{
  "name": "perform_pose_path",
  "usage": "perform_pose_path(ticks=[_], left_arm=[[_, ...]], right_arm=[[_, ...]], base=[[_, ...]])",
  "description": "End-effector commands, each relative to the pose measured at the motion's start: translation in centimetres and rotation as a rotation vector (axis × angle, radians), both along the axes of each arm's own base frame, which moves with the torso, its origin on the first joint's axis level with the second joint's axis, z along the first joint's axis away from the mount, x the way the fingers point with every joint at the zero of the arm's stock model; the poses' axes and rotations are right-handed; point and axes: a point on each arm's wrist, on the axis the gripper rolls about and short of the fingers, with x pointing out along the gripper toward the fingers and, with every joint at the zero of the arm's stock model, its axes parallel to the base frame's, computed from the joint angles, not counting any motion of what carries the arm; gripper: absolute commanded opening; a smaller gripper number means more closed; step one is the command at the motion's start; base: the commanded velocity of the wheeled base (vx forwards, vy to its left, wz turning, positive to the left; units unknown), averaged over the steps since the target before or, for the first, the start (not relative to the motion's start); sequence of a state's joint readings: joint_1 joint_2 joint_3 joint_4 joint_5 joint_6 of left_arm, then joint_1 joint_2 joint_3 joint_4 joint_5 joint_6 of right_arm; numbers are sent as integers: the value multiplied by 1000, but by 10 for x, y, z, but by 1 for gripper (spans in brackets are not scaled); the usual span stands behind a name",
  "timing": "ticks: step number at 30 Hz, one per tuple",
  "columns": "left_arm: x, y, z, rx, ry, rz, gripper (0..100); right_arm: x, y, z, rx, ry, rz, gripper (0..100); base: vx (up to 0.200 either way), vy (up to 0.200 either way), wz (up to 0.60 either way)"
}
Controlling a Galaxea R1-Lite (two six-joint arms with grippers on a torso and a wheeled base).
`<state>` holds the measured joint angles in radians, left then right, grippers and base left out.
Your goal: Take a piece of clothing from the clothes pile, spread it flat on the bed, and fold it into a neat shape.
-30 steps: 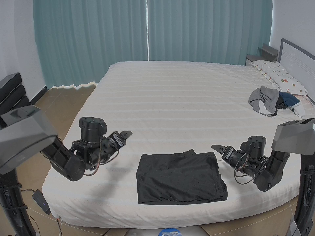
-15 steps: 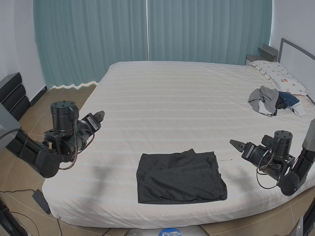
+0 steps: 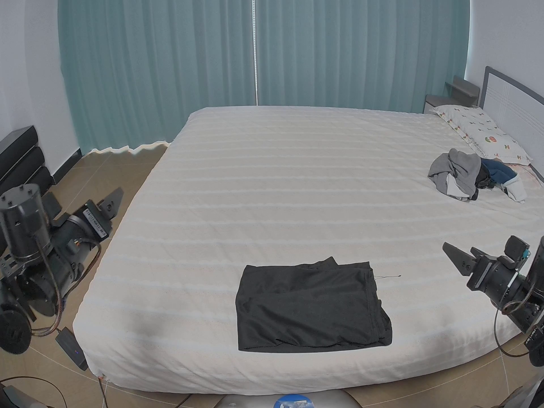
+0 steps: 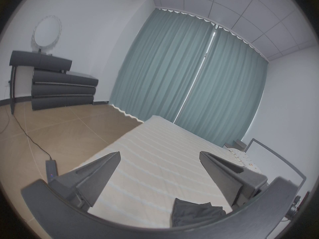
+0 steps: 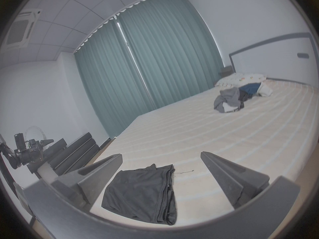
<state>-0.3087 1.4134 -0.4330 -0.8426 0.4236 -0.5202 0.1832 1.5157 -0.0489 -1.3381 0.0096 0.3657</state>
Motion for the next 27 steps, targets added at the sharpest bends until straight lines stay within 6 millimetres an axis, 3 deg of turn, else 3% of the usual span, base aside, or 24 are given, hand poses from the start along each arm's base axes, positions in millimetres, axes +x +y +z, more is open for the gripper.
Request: perform_pose_path(ticks=[1, 14, 15, 19, 23, 24, 26, 27], left_arm=[[-57, 20, 8, 55, -89, 52, 100], [-125, 44, 6, 184, -135, 204, 100], [-141, 50, 4, 206, -129, 232, 100], [-173, 61, -1, 258, -138, 275, 100], [-193, 68, -7, 302, -150, 347, 100], [-208, 71, -11, 342, -168, 402, 100], [-209, 71, -11, 348, -167, 406, 100], [-221, 72, -16, 381, -181, 457, 100]], right_arm=[[-43, -14, 22, -40, -133, -40, 100], [-117, -25, 39, -110, -141, -44, 100], [-135, -27, 38, -129, -129, -43, 100], [-169, -32, 22, -202, -74, -28, 100], [-188, -34, 15, -235, -77, -31, 100], [-199, -35, 13, -249, -92, -41, 100], [-200, -35, 13, -251, -94, -43, 100], [-207, -37, 12, -259, -92, -79, 100]], base=[[0, 0, 0], [0, 0, 0], [0, 0, 0], [0, 0, 0], [0, 0, 0], [0, 0, 0], [0, 0, 0], [0, 0, 0]])
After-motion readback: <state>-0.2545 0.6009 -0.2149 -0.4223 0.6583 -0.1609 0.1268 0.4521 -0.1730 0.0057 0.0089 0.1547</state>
